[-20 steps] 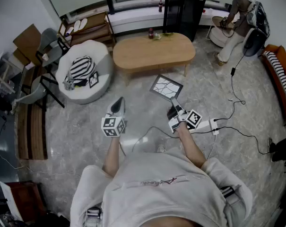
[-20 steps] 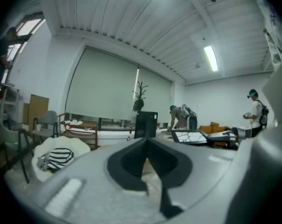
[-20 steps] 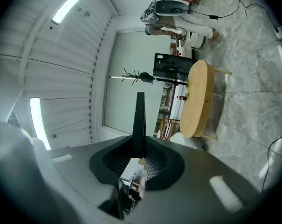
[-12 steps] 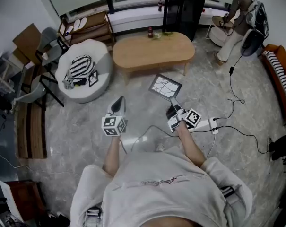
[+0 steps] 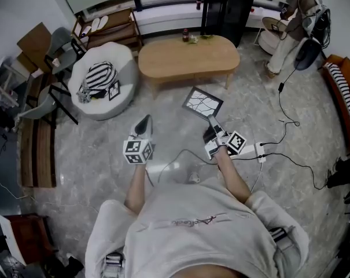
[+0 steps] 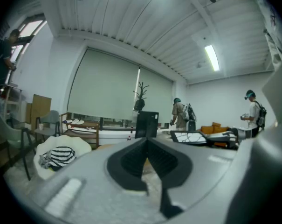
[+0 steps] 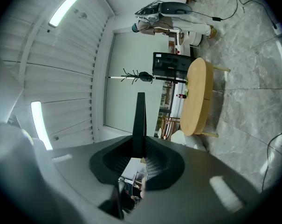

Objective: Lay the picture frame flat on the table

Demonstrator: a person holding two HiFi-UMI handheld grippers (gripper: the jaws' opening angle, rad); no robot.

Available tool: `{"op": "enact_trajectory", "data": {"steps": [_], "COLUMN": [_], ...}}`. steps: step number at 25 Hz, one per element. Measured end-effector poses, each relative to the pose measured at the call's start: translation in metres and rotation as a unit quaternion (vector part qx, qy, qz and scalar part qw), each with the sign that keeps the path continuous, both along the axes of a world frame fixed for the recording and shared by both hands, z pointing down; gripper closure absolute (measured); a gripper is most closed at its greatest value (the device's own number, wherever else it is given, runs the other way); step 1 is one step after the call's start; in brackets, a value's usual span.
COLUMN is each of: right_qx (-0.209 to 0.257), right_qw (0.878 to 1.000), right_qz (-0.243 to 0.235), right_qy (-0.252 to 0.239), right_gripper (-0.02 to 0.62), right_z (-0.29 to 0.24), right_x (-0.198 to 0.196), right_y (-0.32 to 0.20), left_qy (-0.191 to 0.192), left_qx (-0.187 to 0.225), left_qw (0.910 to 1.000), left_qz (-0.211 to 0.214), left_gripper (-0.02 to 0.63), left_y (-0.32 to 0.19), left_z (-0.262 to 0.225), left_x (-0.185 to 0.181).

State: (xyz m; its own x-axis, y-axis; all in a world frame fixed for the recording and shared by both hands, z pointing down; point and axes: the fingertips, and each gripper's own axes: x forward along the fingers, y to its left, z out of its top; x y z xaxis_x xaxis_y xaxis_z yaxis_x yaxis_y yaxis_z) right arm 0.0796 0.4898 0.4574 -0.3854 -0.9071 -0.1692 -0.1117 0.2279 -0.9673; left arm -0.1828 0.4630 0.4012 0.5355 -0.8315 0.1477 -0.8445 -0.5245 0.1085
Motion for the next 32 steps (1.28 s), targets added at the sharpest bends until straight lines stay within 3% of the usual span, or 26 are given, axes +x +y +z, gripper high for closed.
{"op": "enact_trajectory", "data": {"steps": [18, 32], "right_qx": [-0.005, -0.001], "right_qw": [1.0, 1.0], "right_qz": [-0.007, -0.016], "right_qy": [-0.007, -0.002], "right_gripper": [0.522, 0.522], "right_z": [0.014, 0.021], "right_x": [0.056, 0.07], "right_y": [-0.003, -0.031], "left_qy": [-0.006, -0.005], "left_qx": [0.011, 0.0], "left_qw": [0.9999, 0.9999], "left_qz": [0.0, -0.015], "left_gripper": [0.604, 0.604], "left_y": [-0.008, -0.026], "left_z": [0.004, 0.016], "left_x": [0.06, 0.068]}}
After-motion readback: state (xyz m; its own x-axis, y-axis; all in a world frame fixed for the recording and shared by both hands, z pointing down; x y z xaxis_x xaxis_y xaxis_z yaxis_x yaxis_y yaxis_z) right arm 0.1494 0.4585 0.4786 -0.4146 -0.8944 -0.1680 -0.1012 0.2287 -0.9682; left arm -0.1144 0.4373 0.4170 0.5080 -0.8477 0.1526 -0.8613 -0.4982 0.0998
